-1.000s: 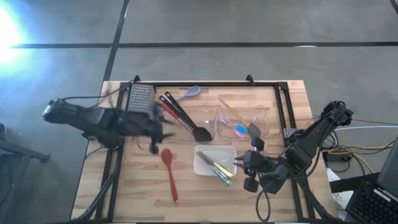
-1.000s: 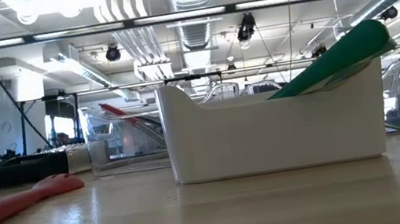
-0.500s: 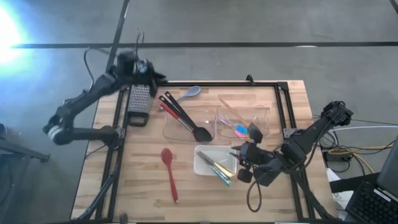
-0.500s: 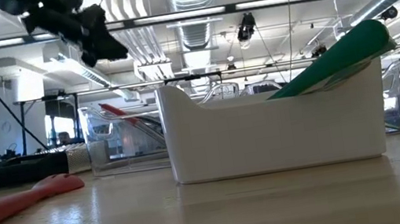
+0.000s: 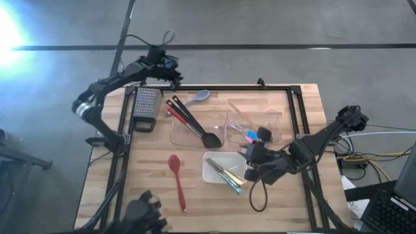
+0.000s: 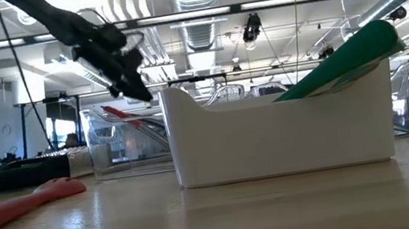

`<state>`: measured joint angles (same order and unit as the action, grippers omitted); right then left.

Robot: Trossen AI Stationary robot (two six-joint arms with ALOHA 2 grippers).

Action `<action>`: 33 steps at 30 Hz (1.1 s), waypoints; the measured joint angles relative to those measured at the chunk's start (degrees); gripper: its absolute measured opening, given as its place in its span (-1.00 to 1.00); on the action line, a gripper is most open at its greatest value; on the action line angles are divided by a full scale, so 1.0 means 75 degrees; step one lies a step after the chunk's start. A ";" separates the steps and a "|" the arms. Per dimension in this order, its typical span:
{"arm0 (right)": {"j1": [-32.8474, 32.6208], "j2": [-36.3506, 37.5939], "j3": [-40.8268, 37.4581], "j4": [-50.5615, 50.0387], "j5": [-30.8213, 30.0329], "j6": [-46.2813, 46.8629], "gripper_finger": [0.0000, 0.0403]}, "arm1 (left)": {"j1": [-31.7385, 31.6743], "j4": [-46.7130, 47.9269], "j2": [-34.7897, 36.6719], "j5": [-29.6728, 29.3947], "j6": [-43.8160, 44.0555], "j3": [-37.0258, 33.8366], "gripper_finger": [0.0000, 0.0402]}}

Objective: Pick & Place Kitchen Items
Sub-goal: Put the blue serving spoon into the left transparent bin

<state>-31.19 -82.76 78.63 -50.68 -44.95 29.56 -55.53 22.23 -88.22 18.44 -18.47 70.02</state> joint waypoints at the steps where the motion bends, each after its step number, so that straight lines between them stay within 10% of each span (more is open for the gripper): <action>1: 0.0041 0.0000 0.0000 -0.0003 0.0000 -0.0079 -0.55 | 0.0003 0.0095 -0.0226 -0.0089 -0.0058 0.0094 -0.38; 33: 0.0161 0.0178 0.0000 -0.0860 0.0257 0.0869 -0.60 | 0.0016 0.2187 -0.1551 -0.0387 -0.1401 0.0407 -0.29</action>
<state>-29.98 -81.43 78.63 -57.12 -43.03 36.07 -55.41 38.63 -99.85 15.53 -28.98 73.07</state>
